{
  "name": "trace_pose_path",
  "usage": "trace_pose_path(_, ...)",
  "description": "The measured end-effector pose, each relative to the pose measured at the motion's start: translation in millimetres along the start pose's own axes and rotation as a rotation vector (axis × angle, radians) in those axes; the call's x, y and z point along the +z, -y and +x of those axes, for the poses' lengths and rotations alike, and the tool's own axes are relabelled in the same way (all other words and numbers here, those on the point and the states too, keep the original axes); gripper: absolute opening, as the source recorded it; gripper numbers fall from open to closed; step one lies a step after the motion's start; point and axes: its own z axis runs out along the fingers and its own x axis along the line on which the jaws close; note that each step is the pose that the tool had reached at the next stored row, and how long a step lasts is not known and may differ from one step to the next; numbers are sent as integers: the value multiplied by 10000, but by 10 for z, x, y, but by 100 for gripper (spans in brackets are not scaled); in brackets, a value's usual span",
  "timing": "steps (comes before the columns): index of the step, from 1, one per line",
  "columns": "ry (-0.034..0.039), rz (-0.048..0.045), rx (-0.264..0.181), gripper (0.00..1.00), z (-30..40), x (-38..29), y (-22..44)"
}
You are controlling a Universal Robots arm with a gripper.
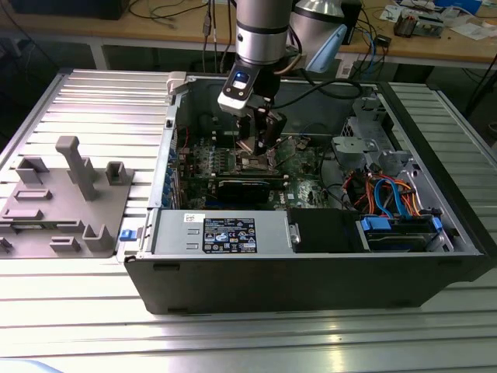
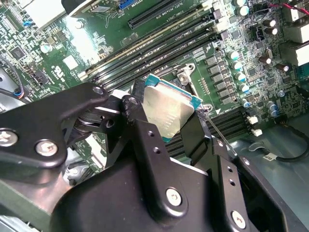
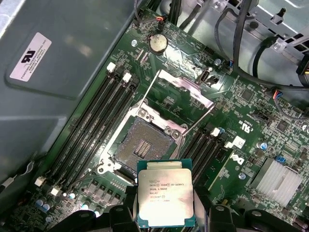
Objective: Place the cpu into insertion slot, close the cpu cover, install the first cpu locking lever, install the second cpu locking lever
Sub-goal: 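Place the cpu into insertion slot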
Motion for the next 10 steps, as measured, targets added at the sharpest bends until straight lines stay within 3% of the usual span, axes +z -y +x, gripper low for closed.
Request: trace_pose_path(10, 1, 12, 167, 55, 0, 8, -1)
